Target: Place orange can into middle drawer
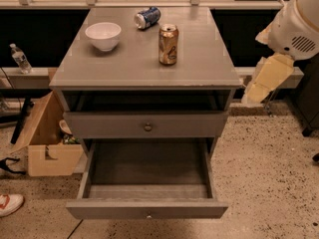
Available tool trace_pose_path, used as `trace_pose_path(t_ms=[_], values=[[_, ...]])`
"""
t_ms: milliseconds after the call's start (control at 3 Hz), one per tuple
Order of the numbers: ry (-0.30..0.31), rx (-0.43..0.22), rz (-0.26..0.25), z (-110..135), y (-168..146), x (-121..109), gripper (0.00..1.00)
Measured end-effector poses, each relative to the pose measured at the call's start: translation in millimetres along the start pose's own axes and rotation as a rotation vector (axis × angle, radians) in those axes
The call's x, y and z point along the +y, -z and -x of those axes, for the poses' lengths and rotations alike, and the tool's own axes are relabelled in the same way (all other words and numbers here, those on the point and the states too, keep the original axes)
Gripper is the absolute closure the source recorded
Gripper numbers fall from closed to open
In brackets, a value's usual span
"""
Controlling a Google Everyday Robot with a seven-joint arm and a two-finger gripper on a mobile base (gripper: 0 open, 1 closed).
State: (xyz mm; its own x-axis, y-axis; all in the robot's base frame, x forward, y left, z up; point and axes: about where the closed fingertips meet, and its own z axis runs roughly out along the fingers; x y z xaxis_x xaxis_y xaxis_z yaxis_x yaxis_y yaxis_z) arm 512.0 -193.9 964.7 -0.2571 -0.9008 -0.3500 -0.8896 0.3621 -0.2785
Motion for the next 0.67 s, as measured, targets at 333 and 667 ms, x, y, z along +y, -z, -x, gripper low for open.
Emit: trace_pose_path(t_ms=[333,667], values=[[0.000,0.000,0.000,0,0,0,0.00],[-0.041,-0.064,-0.032,9,-11,-17,0.00]])
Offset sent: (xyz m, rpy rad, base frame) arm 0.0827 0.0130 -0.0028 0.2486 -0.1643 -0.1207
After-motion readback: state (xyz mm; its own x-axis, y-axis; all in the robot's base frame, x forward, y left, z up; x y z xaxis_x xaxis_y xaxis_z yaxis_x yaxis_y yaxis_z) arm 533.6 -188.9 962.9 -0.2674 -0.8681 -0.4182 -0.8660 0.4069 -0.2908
